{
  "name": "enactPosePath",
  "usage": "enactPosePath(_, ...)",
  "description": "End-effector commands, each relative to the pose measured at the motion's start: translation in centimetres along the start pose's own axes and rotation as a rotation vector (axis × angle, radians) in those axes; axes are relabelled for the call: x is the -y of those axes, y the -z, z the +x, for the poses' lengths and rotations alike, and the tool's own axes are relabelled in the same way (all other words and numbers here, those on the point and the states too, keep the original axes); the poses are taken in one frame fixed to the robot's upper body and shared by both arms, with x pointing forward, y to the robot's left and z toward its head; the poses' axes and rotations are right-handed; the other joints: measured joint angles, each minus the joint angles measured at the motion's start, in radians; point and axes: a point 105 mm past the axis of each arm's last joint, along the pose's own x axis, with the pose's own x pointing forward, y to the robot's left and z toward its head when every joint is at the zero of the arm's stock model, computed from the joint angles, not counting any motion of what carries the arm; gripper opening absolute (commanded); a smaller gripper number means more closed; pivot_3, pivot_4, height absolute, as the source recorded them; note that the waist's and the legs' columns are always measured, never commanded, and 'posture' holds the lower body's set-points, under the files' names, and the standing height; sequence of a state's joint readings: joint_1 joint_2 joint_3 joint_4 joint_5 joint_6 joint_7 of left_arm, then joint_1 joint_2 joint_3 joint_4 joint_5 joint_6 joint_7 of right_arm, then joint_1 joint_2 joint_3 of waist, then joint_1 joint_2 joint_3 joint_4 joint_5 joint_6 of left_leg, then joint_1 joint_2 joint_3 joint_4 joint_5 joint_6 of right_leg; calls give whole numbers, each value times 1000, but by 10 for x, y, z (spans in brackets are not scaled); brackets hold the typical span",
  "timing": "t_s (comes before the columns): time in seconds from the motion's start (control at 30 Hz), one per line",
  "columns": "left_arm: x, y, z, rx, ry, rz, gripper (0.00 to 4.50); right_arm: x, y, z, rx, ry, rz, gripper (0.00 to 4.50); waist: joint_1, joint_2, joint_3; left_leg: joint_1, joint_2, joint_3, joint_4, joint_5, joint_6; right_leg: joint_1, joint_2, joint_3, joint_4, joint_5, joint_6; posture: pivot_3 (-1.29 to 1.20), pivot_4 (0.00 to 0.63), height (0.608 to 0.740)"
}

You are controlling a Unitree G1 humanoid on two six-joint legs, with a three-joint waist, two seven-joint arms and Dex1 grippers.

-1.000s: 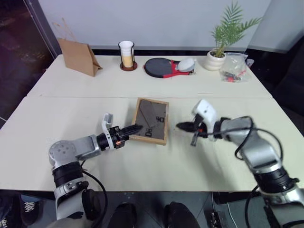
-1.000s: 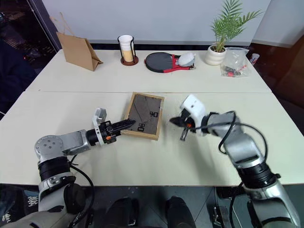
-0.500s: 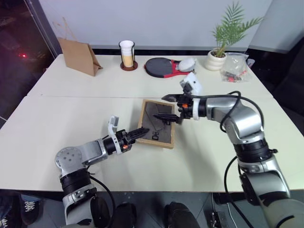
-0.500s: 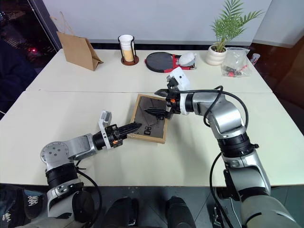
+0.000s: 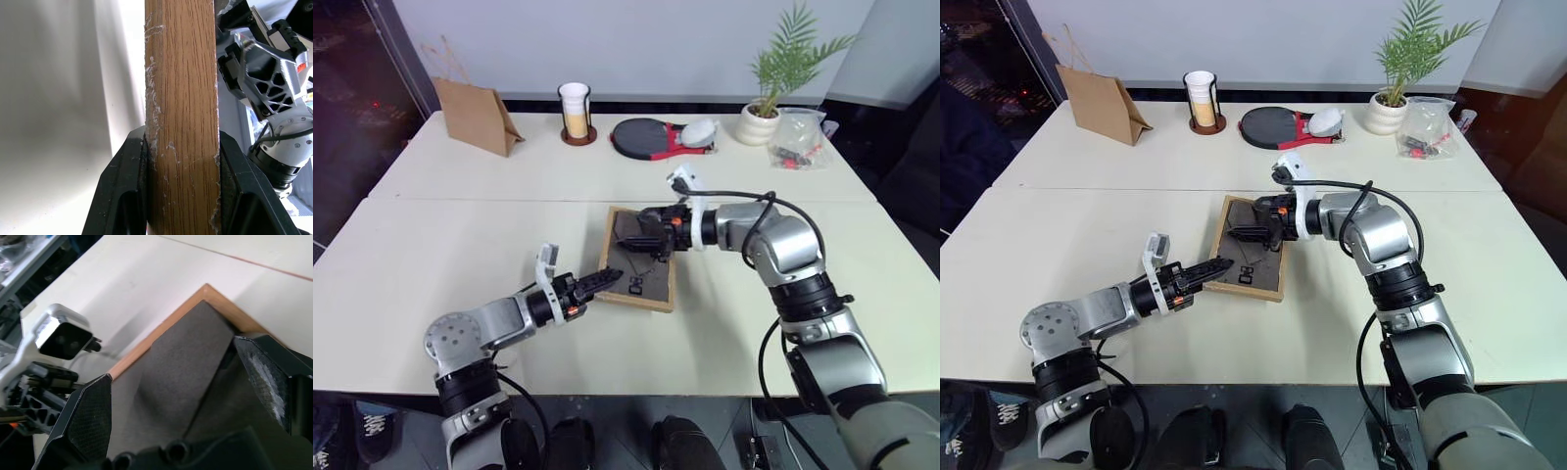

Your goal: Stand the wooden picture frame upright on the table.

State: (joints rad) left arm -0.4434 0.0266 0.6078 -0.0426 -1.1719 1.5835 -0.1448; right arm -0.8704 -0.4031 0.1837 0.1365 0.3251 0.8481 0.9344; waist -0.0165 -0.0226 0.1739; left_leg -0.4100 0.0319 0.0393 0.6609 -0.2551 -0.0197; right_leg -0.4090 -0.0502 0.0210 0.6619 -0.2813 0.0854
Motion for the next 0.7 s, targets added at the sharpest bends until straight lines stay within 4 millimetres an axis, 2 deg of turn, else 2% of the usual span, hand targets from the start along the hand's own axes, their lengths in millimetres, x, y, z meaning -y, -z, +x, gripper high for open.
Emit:
enactPosePath(0.03, 18, -6, 2, 32, 78, 43, 1046, -18, -18, 1, 46, -68, -56, 4468, 0, 0, 0, 0, 0, 0, 0, 0, 0, 0, 0, 0, 0, 0, 0, 0, 150, 740)
enactPosePath(0.47, 11, -16, 3, 93, 54, -2, 1046, -31, -47, -31, 110, -17, -154, 4468, 3, 0, 0, -1, 0, 0, -4, 0, 0, 0, -2, -1, -4, 0, 0, 0, 150, 740)
enactPosePath(0.7, 9, -17, 4, 104, 49, -15, 1046, -42, -50, -36, 119, -27, -181, 4468, 3, 0, 0, -1, -1, 0, -13, 0, 0, 0, -2, -1, -13, 0, 0, 0, 150, 740)
